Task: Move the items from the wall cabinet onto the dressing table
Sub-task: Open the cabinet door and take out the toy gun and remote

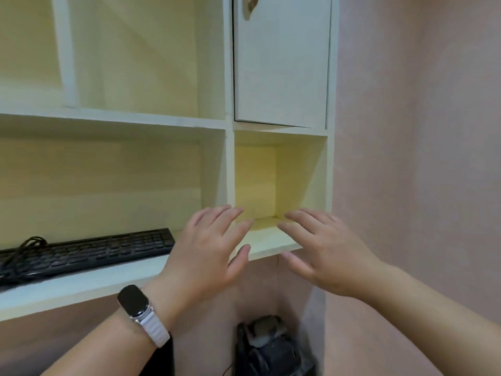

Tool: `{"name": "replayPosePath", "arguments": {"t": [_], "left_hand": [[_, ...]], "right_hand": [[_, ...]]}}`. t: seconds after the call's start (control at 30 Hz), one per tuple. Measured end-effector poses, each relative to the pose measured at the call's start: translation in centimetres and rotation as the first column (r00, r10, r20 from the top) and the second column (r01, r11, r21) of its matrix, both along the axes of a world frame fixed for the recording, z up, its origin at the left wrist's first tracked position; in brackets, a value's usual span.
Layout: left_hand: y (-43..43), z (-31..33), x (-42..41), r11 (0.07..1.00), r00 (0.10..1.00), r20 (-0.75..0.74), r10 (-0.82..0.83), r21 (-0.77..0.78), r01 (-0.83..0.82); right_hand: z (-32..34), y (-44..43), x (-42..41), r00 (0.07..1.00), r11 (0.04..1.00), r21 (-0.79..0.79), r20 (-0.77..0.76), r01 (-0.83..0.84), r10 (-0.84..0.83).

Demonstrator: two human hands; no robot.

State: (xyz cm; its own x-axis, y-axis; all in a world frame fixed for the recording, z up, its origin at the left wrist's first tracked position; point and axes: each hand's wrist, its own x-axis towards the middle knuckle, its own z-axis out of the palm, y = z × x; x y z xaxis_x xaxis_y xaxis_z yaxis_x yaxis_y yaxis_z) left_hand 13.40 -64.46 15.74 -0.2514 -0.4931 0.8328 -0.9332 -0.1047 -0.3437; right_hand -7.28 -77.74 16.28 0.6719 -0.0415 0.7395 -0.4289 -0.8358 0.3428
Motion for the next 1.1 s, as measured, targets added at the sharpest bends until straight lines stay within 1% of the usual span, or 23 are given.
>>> {"name": "replayPosePath", "arguments": {"t": [0.13,0.27,0.5,0.6,0.73,0.87,1.03,1.1], "left_hand": [[-0.9,3.8,0.2,0.996,0.998,0.025,0.052,-0.074,-0.05],[-2.2,8.2,0.4,0.98,0.991,0.063,0.118,-0.171,-0.105],[-4.7,13.5,2.0,0.935,0.938,0.227,0.262,-0.302,-0.188],[-5.5,14.2,3.3,0.922,0.907,0.273,0.321,-0.31,-0.234],[-6.0,14.3,5.2,0.927,0.889,0.319,0.327,-0.292,-0.236],[-6.8,13.6,7.1,0.923,0.885,0.346,0.312,-0.331,-0.196],[-7.9,13.4,8.0,0.902,0.871,0.356,0.338,-0.388,-0.192],[-7.9,13.5,8.1,0.897,0.863,0.367,0.347,-0.398,-0.192]], "right_hand": [[3.8,-2.5,2.2,0.992,0.993,-0.078,0.075,-0.092,0.098],[8.2,-4.3,3.6,0.979,0.967,-0.195,0.085,-0.165,0.184],[16.1,-5.9,6.2,0.964,0.899,-0.382,0.069,-0.212,0.257],[18.8,-6.1,7.7,0.951,0.837,-0.481,0.021,-0.259,0.307],[21.8,-6.4,10.0,0.935,0.749,-0.592,-0.02,-0.298,0.355],[23.5,-7.6,11.7,0.942,0.694,-0.657,-0.079,-0.296,0.327],[24.5,-9.6,12.3,0.922,0.595,-0.729,-0.13,-0.339,0.365],[24.6,-10.0,12.3,0.922,0.575,-0.745,-0.138,-0.338,0.362]]}}
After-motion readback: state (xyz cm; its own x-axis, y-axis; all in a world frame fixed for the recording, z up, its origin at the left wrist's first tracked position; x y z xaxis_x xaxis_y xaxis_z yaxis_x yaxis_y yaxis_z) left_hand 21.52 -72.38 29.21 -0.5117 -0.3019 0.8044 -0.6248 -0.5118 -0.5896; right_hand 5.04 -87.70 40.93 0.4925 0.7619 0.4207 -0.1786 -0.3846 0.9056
